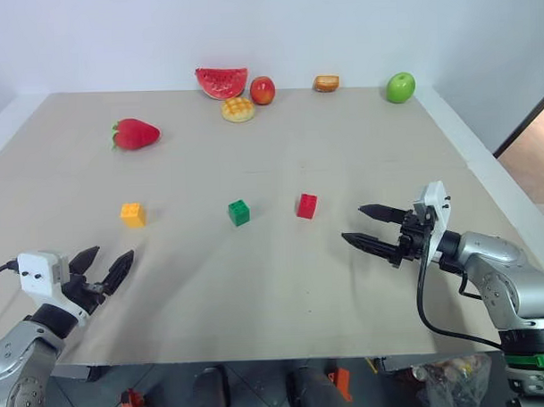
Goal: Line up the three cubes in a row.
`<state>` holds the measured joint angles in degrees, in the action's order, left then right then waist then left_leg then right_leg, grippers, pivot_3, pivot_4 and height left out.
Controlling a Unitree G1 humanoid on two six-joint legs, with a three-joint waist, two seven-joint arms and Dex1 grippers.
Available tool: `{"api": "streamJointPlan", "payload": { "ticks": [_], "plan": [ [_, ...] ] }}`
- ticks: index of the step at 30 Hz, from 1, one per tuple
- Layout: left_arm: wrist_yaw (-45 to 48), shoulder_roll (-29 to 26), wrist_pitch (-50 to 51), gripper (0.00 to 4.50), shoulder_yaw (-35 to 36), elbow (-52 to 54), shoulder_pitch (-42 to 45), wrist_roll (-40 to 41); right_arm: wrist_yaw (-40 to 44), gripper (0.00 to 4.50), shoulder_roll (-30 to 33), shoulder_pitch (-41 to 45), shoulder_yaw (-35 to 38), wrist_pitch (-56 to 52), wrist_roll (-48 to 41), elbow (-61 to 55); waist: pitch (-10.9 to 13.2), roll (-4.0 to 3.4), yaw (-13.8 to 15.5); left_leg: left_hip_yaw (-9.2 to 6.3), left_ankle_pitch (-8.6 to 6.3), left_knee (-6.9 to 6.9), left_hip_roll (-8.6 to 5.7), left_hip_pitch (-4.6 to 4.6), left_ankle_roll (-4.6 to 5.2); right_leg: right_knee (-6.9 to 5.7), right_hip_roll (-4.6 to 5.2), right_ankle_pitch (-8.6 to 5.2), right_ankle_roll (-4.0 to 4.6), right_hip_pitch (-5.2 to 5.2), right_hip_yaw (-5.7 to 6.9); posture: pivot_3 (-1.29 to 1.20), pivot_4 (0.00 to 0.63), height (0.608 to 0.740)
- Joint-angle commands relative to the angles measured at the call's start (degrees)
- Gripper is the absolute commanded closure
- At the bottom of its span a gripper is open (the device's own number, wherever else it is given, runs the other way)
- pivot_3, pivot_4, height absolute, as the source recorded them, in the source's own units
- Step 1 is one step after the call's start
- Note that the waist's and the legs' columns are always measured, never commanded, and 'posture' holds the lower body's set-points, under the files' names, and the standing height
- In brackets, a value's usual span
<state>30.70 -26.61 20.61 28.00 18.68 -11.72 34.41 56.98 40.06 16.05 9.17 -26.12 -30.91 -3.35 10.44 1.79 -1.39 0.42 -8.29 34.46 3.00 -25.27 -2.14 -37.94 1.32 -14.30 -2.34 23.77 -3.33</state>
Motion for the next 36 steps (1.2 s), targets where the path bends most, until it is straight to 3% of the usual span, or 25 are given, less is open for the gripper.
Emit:
{"api": "streamJointPlan", "payload": {
  "ticks": [1, 10, 19, 27, 36],
  "plan": [
    [2.08, -1.79, -0.55, 0.58, -2.47, 1.83, 0.95, -0.79, -1.69, 0.00, -1.21, 0.72, 0.69, 1.90, 0.66, -0.21, 0.00, 0.01, 0.00, 0.00, 0.00, 0.00, 0.00, 0.00, 0.00, 0.00, 0.00, 0.00, 0.00, 0.00, 0.00, 0.00, 0.150, 0.740],
    [17.92, -7.00, -7.02, 0.58, -13.91, 4.94, 3.55, -2.68, -2.36, 0.00, -1.92, 1.98, -0.70, 6.03, 5.37, 3.88, -0.03, 0.04, 0.01, 0.09, 0.00, -0.01, 0.01, 0.04, 0.00, 0.00, 0.00, 0.02, 0.00, 0.00, -0.08, 0.00, 0.150, 0.740],
    [32.16, -12.09, -6.52, 0.58, -24.40, 5.08, 15.16, -1.08, 3.39, 0.00, -4.19, 13.99, -8.58, 14.22, 12.90, 20.92, -0.02, 0.03, -0.20, 0.20, 0.02, 0.01, 0.04, 0.10, 0.03, -0.01, -0.05, 0.10, 0.01, -0.01, -0.12, 0.00, 0.150, 0.740],
    [37.02, -8.84, -9.61, 0.58, -29.88, -3.08, 24.60, -3.29, 5.14, 0.00, -9.02, 23.70, -11.50, 22.54, 17.76, 38.00, -0.02, 0.02, -0.21, 0.13, 0.02, 0.01, 0.06, 0.08, 0.04, -0.03, -0.25, 0.10, -0.14, -0.05, -0.26, 0.00, 0.150, 0.740],
    [37.69, -4.87, -9.15, 0.58, -30.94, -7.11, 28.75, -2.23, 5.10, 0.00, -12.57, 28.28, -11.11, 27.53, 19.93, 46.48, -0.02, 0.02, -0.36, 0.08, 0.03, 0.04, 0.06, 0.11, 0.04, -0.06, -0.28, 0.28, -0.45, -0.13, -0.28, 0.00, 0.150, 0.740]
  ]
}}
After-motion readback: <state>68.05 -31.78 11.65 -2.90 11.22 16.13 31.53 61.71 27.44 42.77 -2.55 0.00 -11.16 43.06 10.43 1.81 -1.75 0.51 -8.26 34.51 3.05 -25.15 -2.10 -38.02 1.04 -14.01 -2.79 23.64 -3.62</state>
